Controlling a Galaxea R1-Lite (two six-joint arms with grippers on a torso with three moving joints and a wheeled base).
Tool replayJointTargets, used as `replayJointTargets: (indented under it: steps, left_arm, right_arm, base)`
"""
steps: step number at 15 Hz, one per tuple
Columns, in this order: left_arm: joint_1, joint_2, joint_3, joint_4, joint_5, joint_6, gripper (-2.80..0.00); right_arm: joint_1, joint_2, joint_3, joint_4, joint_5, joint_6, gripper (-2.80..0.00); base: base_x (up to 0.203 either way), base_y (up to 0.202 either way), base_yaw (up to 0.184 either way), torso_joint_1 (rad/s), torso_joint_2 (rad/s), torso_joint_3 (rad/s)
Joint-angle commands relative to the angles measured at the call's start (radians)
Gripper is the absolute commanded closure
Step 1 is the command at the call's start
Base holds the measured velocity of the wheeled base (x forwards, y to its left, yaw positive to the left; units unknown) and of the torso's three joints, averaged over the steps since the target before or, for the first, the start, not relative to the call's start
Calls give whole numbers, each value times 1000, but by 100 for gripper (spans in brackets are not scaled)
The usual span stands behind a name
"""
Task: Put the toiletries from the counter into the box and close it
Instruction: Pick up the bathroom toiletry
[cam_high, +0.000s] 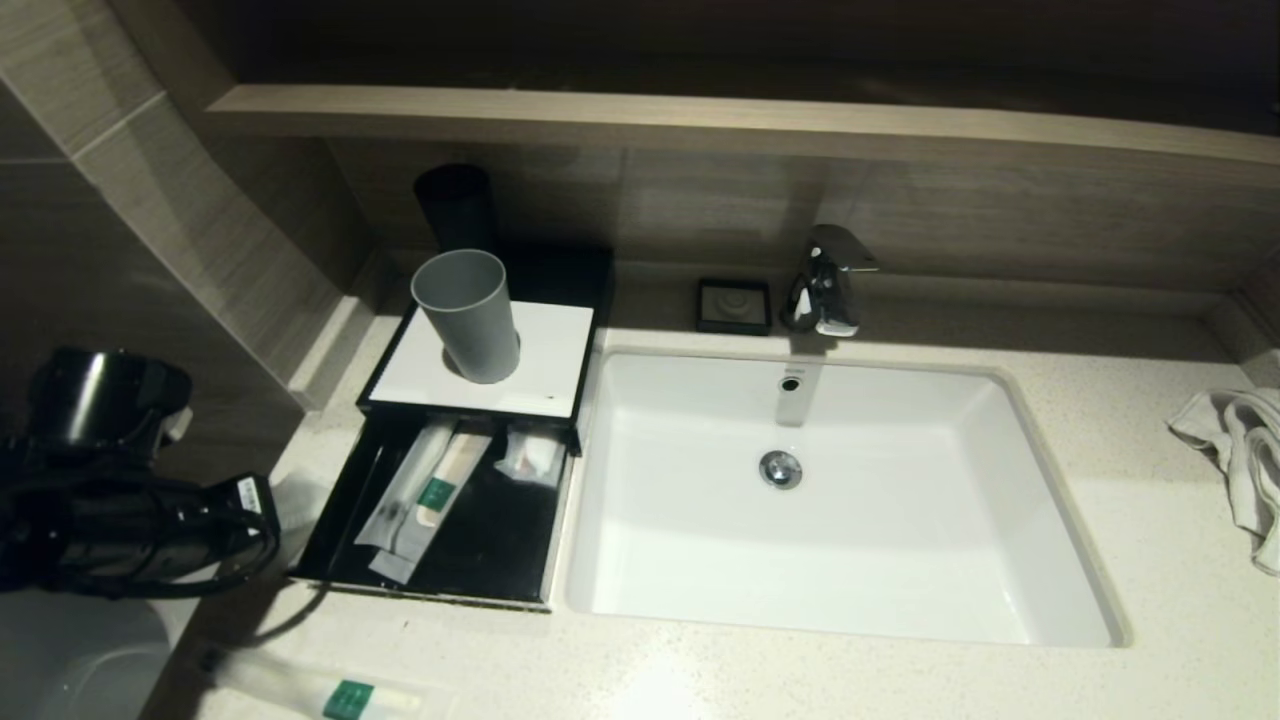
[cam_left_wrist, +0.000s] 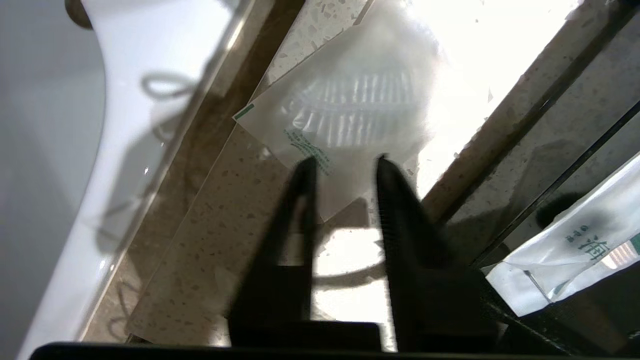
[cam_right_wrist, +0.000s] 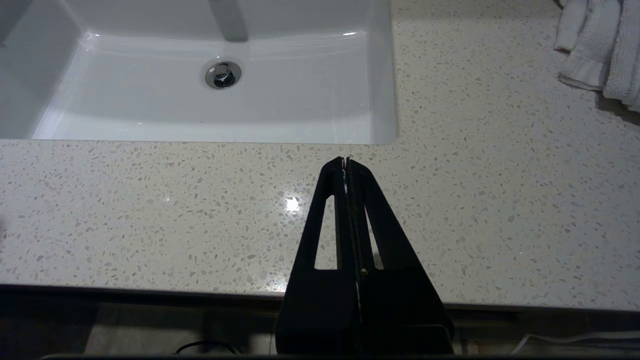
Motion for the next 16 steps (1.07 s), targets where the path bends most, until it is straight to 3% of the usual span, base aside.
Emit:
replayJointTargets:
  steps: [1,16]
  left_arm:
    - [2,14,-2,-1,1,4,-280]
    - [31,87,7,-9,1,14,-280]
  right_arm:
    - [0,0,0,0,0,0,0]
    - [0,0,0,0,0,1,0]
  base:
    - [0,0,0,0,0,0]
    - [0,0,0,0,0,0]
